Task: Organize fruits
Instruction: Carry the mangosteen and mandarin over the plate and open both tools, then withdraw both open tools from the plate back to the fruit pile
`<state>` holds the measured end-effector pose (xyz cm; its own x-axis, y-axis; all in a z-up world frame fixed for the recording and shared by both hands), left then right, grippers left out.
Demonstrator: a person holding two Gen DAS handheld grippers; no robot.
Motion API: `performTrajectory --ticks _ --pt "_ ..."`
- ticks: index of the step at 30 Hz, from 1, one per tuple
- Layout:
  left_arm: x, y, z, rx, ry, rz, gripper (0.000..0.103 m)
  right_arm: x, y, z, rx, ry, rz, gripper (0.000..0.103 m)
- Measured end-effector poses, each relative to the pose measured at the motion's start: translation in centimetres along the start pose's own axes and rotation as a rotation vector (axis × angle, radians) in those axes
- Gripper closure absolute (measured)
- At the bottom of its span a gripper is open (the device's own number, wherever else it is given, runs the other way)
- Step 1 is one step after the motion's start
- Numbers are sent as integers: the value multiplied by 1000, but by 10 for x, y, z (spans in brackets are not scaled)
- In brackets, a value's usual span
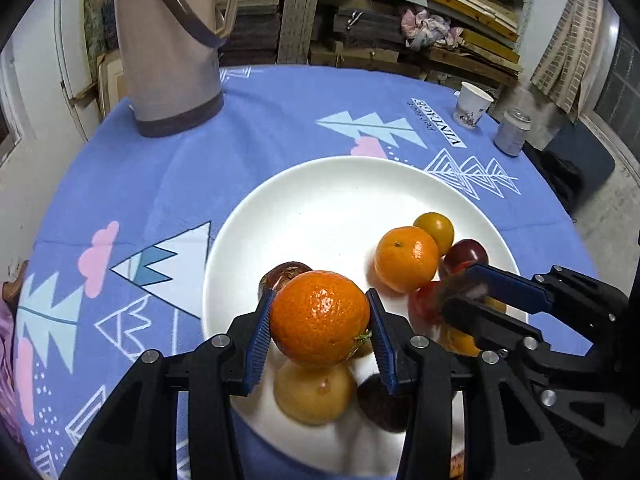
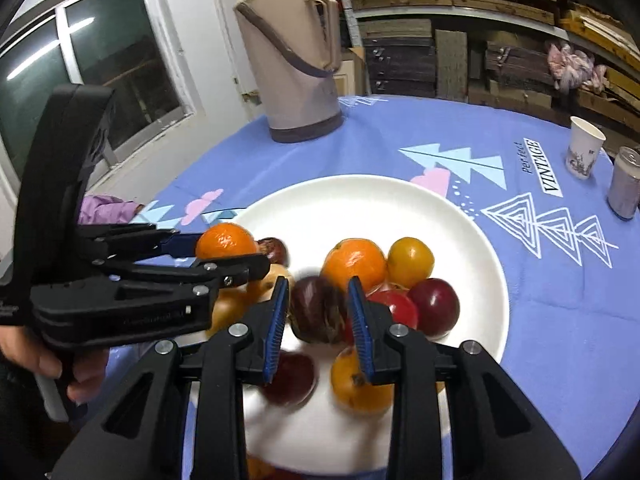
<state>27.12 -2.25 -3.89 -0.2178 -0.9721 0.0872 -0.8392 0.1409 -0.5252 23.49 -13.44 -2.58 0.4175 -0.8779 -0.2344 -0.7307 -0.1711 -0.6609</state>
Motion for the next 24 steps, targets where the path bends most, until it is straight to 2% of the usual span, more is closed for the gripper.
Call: performTrajectory --ticks 2,5,7,8,9,12,15,18,24 --pt "0 -1 -1 13 -14 -2 54 -1 -1 0 13 -1 4 51" --pt "-2 -1 -3 16 5 -20 43 2 0 -6 30 34 -3 43" --pt "-4 1 -10 32 6 -31 37 6 1 -13 41 19 18 35" --pt "-4 2 -13 43 5 -31 31 9 2 -18 55 17 34 29" --pt "-4 4 -17 52 2 -29 29 12 4 -24 73 25 49 21" --pt "-3 12 -30 73 -9 -20 28 17 13 -42 103 19 79 10" --pt "0 20 -45 110 -30 -9 15 18 29 -62 120 28 79 7" --pt "6 32 -60 145 -45 19 13 18 50 -80 131 67 68 5" --pt "22 62 -75 153 -34 76 10 17 91 -99 87 51 92 5"
Point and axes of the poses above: each gripper's, at about its wrist camera, not at the fingertips, and z roughly the way its jaws point, x to its right, y to its underside, the point moved 4 cm from there along z, roughly the way its jaws point, and after that the axes turned 4 degrees about -x, right-handed, at the moved point
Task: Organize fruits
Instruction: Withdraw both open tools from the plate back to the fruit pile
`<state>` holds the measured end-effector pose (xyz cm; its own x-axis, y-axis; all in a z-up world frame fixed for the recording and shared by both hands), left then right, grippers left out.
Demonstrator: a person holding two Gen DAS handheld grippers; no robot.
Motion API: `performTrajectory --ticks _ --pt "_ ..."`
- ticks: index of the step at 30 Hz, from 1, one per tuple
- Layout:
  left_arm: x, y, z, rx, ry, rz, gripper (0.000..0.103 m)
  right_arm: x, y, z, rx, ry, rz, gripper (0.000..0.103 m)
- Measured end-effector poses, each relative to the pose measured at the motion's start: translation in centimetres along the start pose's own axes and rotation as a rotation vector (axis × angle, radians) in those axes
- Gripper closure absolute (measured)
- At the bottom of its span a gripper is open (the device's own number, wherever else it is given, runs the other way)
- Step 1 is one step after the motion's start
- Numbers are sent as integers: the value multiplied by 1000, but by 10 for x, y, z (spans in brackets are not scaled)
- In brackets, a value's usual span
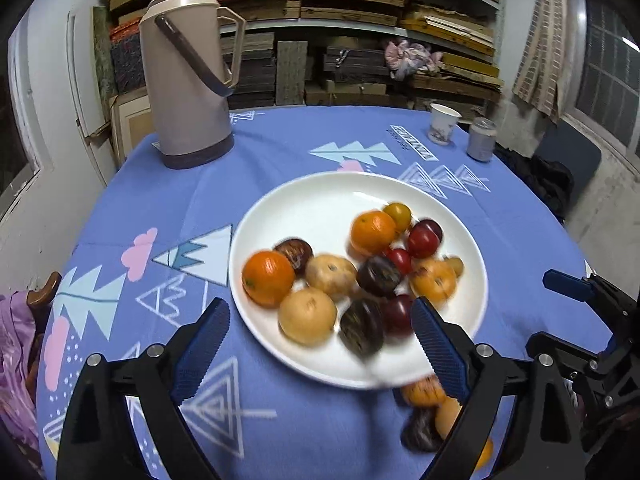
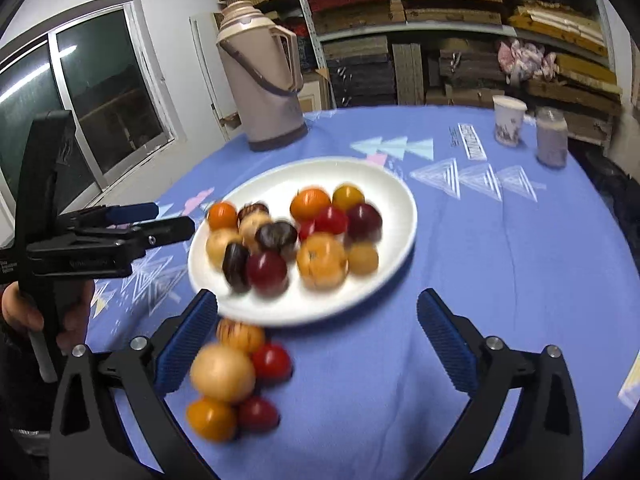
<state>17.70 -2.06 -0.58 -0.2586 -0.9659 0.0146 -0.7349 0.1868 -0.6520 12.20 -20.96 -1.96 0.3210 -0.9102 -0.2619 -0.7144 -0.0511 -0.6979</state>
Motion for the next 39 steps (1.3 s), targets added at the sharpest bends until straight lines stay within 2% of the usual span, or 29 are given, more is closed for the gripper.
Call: performTrajectory --ticks 4,10,16,18,23,25,27,35,37,38,39 --pt "7 18 -6 -17 8 9 10 -4 22 -10 -10 -13 -3 5" --pt "2 44 -9 -55 29 -39 10 -23 42 -17 -26 -30 -62 5" --pt "-5 61 -6 -92 31 -73 10 -45 65 -12 -74 -9 -194 8" --pt "-6 64 -5 -100 30 -78 10 -47 72 -10 -99 -12 -215 24" --pt "-3 69 -1 -122 32 -66 10 -40 80 -3 -140 39 -235 26" --pt "-1 71 1 -132 32 -58 10 -37 80 1 -155 61 -247 34" --pt "1 72 3 -139 34 -53 10 -36 81 9 -181 69 -262 52" --pt "7 80 3 -162 43 -20 10 -51 75 32 -211 37 -311 54" --pt "9 83 2 -171 52 -11 10 -55 72 36 -221 10 -320 73" --pt "10 84 2 -174 53 -7 10 -59 73 38 -232 3 -332 79" --pt "12 86 1 -178 57 -2 10 -61 74 38 -226 17 -348 79"
Point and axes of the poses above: each gripper's, at about its wrist camera, not at the fingertips, and z roughly the way its jaws point, x to its right, y to its underside, the point moved 4 cm from there along z, roughly the way its jaws point, and after that the axes turned 4 degrees about -x, right-handed, at the moved point
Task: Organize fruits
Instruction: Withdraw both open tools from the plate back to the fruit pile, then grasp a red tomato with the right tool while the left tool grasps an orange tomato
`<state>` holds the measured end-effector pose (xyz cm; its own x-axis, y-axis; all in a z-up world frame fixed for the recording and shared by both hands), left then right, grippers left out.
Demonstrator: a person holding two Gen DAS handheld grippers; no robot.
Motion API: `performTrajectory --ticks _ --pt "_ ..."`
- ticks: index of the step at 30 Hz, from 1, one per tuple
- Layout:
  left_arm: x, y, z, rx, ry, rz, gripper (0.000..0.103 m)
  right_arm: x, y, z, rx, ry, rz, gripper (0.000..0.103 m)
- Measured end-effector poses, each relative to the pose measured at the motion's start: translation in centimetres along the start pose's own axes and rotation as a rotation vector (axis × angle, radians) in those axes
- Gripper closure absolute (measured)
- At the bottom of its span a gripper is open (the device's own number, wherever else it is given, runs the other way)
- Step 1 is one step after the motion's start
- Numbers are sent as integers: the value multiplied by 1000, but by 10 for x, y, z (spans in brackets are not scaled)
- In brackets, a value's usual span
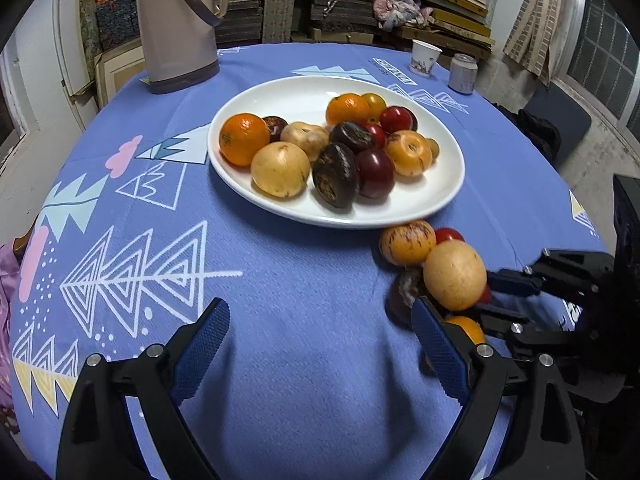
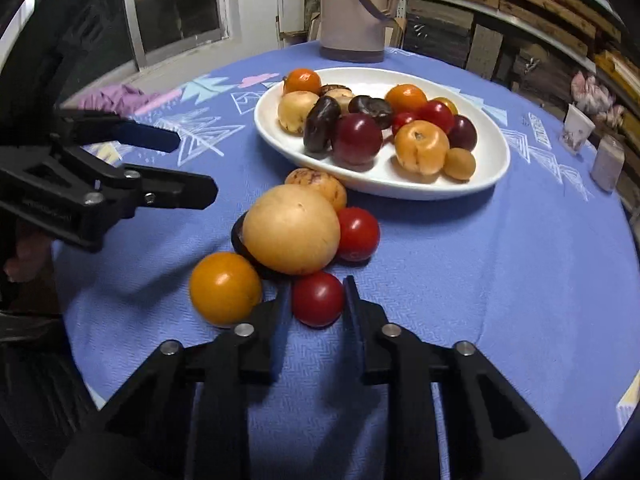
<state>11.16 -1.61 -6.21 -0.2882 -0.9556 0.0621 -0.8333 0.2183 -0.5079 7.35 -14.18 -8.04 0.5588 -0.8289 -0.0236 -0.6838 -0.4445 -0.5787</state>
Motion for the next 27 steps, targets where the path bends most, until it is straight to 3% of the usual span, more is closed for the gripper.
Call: performTrajectory --ticks 9,19,22,24,27 --pt "34 13 -6 -17 111 102 10 22 20 -14 18 -3 93 79" --pt "75 24 5 -39 134 217 12 35 30 -21 45 -35 164 78" --pt "83 28 8 -57 181 238 33 36 30 -21 46 -40 169 78" --pt "87 31 12 -72 186 252 60 35 31 -21 46 -39 169 78" --pt "86 32 16 -72 181 251 65 35 31 -21 46 -37 169 78"
Point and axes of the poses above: each gripper's, at about its wrist camera, not at the fingertips, and z roughly the way its jaws point, x to its right, y to its underside, the point moved 4 cm from there along z, roughly the way its jaws point, and after that the axes turned 4 degrees about -x, right-handed, at the moved point
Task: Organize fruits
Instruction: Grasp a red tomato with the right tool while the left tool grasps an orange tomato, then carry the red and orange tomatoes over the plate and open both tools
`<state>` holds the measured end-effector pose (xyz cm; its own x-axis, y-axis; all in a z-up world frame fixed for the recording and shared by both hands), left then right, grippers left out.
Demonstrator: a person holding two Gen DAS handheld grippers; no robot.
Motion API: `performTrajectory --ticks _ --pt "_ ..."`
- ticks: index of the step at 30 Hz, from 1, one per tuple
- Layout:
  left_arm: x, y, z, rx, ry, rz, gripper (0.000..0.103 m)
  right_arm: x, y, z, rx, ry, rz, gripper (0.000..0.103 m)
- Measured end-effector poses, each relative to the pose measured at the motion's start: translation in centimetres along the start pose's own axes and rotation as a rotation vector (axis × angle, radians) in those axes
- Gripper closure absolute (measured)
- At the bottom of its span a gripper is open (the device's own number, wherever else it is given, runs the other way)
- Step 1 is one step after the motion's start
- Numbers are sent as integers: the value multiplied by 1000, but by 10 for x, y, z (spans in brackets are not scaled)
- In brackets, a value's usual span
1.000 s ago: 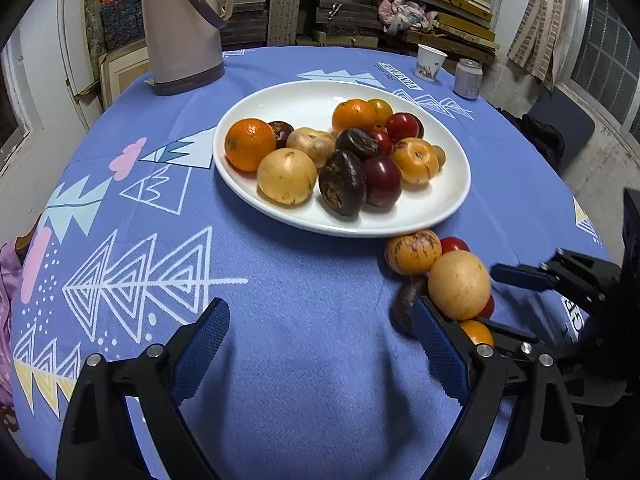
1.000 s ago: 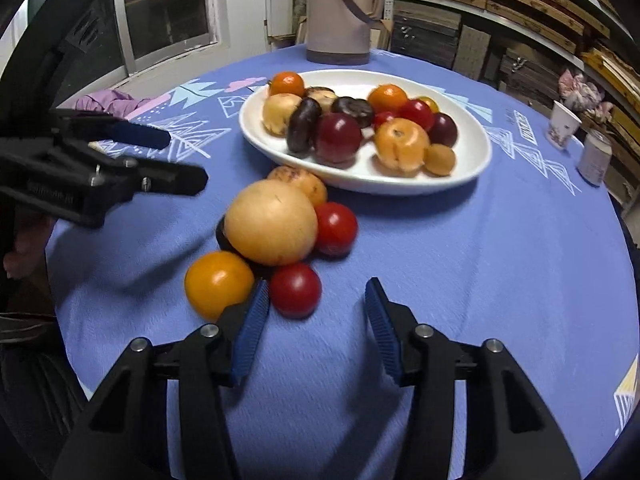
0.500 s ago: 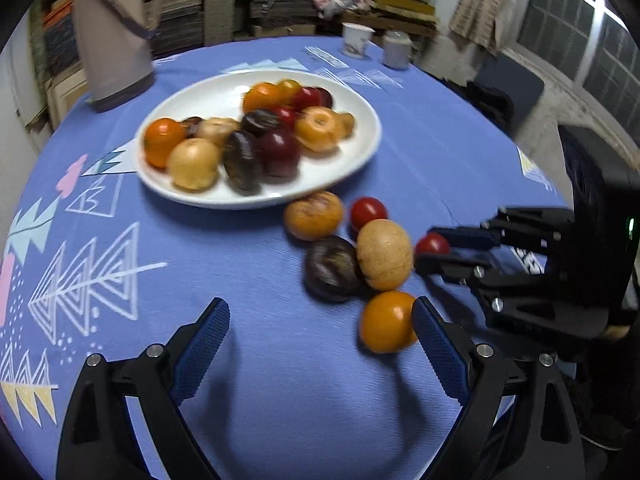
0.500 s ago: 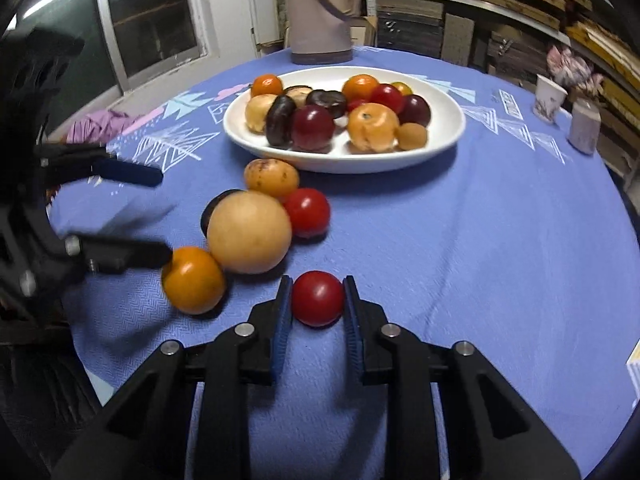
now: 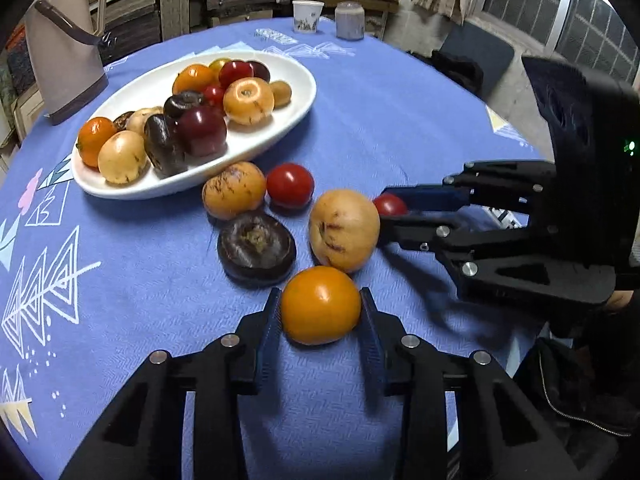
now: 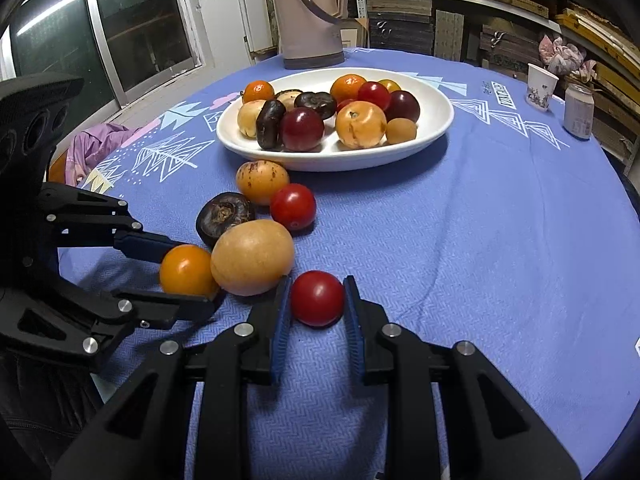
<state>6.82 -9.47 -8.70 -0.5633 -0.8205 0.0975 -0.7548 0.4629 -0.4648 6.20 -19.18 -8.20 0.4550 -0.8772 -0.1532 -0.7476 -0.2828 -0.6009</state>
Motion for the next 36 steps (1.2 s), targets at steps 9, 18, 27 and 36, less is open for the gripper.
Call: performTrajectory --ticks 9,18,27,36 --pt "-15 -2 -5 17 4 -47 65 -2 3 -3 -3 18 -16 79" --pt "-28 2 -20 54 -22 -71 65 7 -3 -26 45 65 0 79" --pt "-60 -13 -42 106 -55 -137 65 17 -23 -46 120 65 22 79" --pt "-94 -58 -53 162 -120 -167 65 8 -83 -43 196 30 -10 78"
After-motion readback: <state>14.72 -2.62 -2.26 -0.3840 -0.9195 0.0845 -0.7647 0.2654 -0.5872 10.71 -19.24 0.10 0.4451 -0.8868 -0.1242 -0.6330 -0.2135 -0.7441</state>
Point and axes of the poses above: each gripper's, at about its wrist camera, not at the fingertips, and z roughly the way its jaws point, x to its right, y to its underside, the point moved 4 cm from there along z, roughly the way its jaws point, and after that the axes turned 4 degrees about -x, right-handed, at the moved point
